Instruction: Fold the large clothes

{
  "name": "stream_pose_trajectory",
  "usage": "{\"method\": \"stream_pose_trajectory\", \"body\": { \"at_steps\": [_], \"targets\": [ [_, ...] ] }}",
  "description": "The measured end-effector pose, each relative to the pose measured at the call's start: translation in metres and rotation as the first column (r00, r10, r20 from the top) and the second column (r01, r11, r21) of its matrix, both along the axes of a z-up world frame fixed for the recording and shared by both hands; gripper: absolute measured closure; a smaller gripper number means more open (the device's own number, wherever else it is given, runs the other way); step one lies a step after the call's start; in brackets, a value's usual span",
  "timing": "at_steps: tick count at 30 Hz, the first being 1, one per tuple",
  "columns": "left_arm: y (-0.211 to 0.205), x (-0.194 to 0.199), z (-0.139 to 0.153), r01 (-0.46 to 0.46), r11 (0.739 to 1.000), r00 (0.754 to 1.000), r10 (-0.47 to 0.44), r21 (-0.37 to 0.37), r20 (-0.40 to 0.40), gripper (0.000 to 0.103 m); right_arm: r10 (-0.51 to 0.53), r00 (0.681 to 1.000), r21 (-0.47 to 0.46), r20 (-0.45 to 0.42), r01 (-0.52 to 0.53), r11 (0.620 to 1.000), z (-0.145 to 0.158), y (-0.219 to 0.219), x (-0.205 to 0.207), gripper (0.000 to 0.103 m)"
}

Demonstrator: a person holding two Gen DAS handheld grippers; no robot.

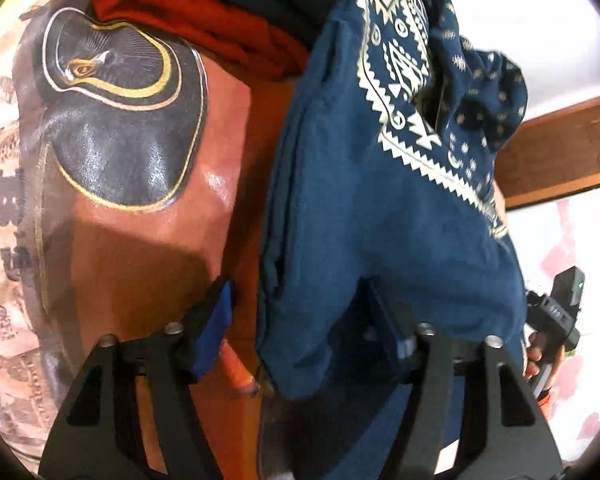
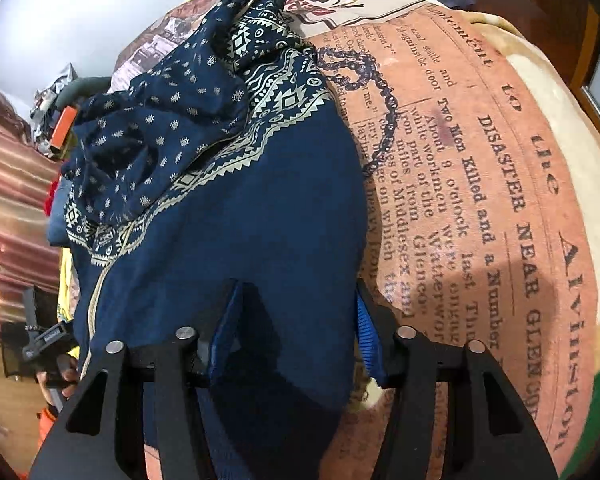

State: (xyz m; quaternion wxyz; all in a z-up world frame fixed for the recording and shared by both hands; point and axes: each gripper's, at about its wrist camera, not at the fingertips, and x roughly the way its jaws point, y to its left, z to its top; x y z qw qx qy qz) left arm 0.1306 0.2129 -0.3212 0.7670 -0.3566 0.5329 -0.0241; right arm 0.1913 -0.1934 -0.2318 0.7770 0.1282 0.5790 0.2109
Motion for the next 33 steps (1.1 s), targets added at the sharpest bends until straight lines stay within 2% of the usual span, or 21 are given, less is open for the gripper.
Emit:
{"method": "stream_pose_trajectory", "body": {
  "at_steps": [1,2,4,5,7,8,15,22,27,33],
  "targets": [
    [-0.001,0.0,0.001,0.004,1.0,1.0,-0.004,-0.005,0.01,0.052,0.013,1.0,0.0,0.005,-0.013,1.0,0.001,0.002,0.0,0.071],
    [-0.001,-0.001,0.002,0.009,1.0,1.0,-0.009,-0.003,0.019,0.056,0.027,1.0,-0.005,0.011,-0.027,1.0,0.002,0.005,0.0,0.076],
    [-0.003,-0.001,0.007,0.018,0.999,1.0,-0.019,0.03,0.021,0.071,0.06,0.998,-0.026,0.031,-0.059,0.998,0.006,0.011,-0.001,0.092],
    [-0.004,0.004,0.01,0.023,0.999,1.0,-0.024,0.045,0.016,0.074,0.071,0.997,-0.03,0.04,-0.07,0.997,0.008,0.014,0.0,0.094],
    [-0.004,0.006,0.019,0.032,0.994,0.999,-0.034,0.107,0.013,0.09,0.082,0.994,-0.038,0.073,-0.08,0.996,0.015,0.018,0.0,0.096],
    [-0.004,0.005,0.028,0.028,0.99,0.999,-0.032,0.138,0.027,0.092,0.084,0.993,-0.04,0.087,-0.08,0.996,0.018,0.02,0.001,0.096],
    [-0.001,0.011,0.096,-0.012,0.978,0.983,-0.027,0.208,0.181,0.094,0.071,0.974,0.013,0.216,-0.076,0.997,0.06,0.026,0.006,0.096],
    [-0.002,0.029,0.167,-0.028,0.971,0.936,-0.059,0.239,0.347,0.094,0.088,0.943,0.022,0.321,-0.1,0.995,0.099,0.045,0.019,0.097],
    [-0.007,0.051,0.197,-0.057,0.929,0.922,-0.092,0.366,0.376,0.095,0.068,0.916,0.012,0.395,-0.079,0.997,0.119,0.051,0.038,0.097],
    [0.013,0.08,0.215,-0.116,0.927,0.903,-0.051,0.357,0.426,0.095,0.013,0.897,0.039,0.441,-0.033,0.999,0.134,0.052,0.076,0.097]
  ]
}}
